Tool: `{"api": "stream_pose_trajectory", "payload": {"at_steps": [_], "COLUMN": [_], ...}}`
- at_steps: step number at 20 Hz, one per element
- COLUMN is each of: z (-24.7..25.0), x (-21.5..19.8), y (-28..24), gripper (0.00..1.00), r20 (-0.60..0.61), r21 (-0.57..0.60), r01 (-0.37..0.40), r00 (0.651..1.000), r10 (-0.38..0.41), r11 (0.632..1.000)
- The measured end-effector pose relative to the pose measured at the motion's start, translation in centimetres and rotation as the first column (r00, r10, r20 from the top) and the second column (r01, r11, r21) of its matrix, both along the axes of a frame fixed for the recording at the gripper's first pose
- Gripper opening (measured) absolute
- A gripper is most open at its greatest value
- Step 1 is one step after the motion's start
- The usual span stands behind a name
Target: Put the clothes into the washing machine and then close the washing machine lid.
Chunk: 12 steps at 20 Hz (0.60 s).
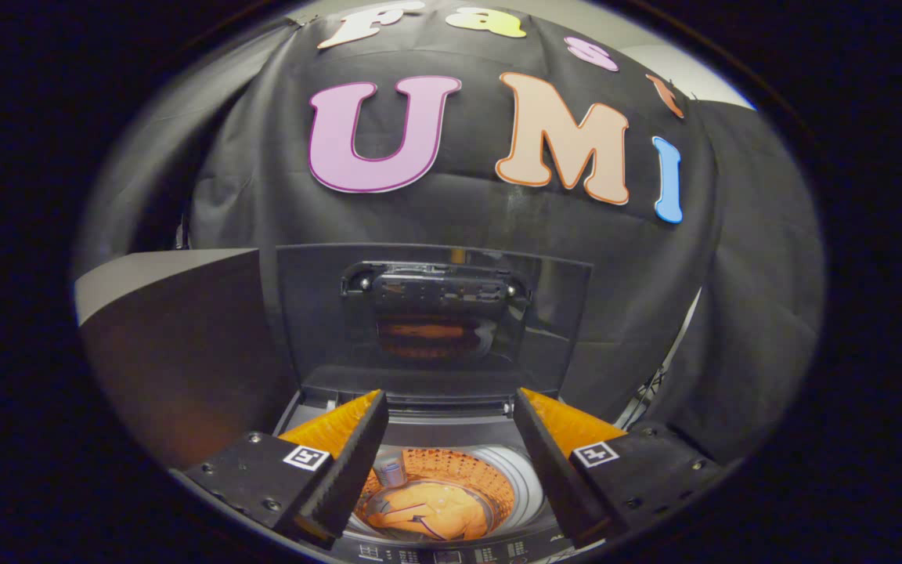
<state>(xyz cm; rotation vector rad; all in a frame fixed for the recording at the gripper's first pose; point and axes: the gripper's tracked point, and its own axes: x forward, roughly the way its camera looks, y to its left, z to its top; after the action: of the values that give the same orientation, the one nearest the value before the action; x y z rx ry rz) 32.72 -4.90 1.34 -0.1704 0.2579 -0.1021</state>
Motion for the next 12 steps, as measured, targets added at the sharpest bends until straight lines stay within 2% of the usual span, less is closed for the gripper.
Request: {"api": "stream_pose_trajectory", "payload": {"at_steps": [6,8,12], "z": [6.6,9.5,14.6], "x": [-0.4,-0.1,0.9], "y": [2.1,3.2,4.9], "gripper": [0.97,0.97,0.97], "r20": [0.086,0.143,0.255], "r21": [-0.019,-0.037,-0.079], "r01": [-0.090,-0.129,-0.160], "r00": [0.992,0.981,0.951], "r10": [0.091,0.133,0.175], "r11": [0.996,0.991,0.984]}}
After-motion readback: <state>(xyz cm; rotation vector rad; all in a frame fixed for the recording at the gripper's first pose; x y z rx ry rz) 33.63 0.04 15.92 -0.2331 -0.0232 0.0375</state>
